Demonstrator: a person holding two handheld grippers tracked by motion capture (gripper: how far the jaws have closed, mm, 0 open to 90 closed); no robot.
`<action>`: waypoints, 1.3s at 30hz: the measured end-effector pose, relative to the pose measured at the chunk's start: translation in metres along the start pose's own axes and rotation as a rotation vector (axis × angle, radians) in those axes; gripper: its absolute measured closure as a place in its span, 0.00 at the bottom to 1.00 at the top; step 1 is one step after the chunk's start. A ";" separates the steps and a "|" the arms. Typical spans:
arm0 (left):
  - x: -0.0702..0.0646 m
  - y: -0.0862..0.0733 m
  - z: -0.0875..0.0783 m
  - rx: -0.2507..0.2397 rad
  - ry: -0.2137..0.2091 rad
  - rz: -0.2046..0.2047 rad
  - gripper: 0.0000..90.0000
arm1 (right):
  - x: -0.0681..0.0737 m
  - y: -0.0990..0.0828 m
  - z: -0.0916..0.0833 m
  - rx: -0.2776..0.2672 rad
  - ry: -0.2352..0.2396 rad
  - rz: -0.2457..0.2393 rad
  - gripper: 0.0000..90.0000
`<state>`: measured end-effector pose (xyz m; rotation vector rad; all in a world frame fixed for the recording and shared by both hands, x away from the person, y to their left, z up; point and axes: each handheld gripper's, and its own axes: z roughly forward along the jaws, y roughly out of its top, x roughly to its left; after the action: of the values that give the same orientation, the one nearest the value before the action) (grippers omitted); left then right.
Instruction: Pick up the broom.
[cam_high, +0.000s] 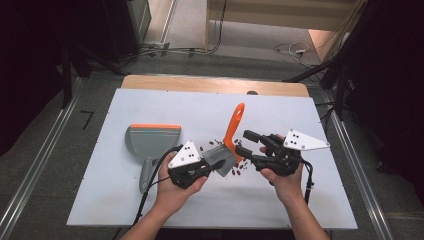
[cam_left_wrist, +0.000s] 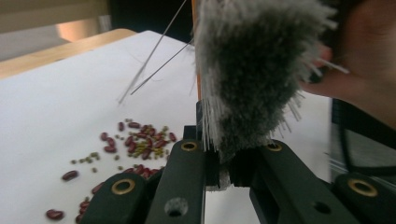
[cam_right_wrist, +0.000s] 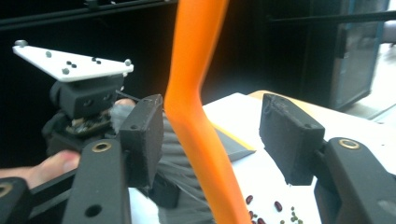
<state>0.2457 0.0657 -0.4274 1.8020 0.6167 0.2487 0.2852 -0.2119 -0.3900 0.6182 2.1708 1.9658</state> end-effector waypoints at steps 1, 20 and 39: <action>0.004 0.001 -0.003 -0.002 -0.047 0.004 0.96 | -0.003 0.000 -0.001 0.007 0.017 0.007 0.47; 0.012 0.001 -0.010 -0.011 -0.320 0.026 0.96 | 0.000 -0.017 0.022 0.159 0.355 0.010 0.62; 0.017 -0.006 -0.017 -0.020 -0.141 -0.011 0.45 | -0.002 -0.016 0.018 0.207 0.228 0.034 0.76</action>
<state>0.2507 0.0898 -0.4298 1.7794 0.5231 0.1187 0.2909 -0.1975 -0.4079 0.4810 2.5393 1.9271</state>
